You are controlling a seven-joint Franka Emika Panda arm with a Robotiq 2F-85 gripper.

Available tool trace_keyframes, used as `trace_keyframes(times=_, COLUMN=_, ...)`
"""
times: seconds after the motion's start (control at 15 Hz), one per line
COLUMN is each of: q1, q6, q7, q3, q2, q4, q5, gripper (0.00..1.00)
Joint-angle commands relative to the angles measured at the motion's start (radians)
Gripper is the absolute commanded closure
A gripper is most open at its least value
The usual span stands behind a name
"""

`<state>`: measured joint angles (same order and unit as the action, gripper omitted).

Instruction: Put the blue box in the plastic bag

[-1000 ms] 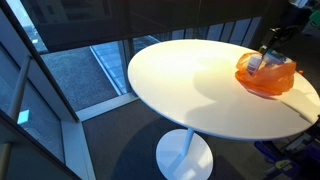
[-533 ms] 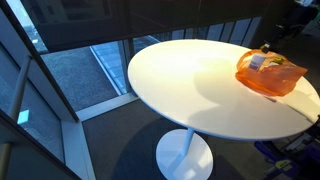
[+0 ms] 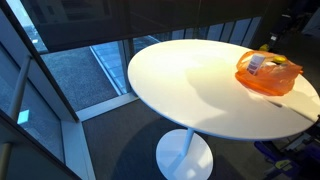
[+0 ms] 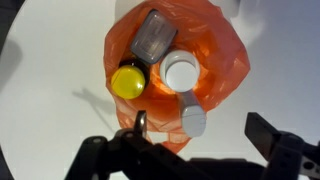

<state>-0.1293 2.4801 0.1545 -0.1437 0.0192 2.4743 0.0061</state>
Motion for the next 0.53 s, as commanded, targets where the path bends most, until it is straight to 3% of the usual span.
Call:
trace_keyframes(times=0.0, q1=0.006, q6=-0.156, q7=-0.054, q3=0.014, q2=0.032, q4=-0.091, q5=-0.031, gripper=0.0)
trace_keyframes(times=0.47, q1=0.04, q6=-0.413, q7=-0.141, q3=0.059, q2=0.107, q4=-0.237, q5=-0.036, gripper=0.0)
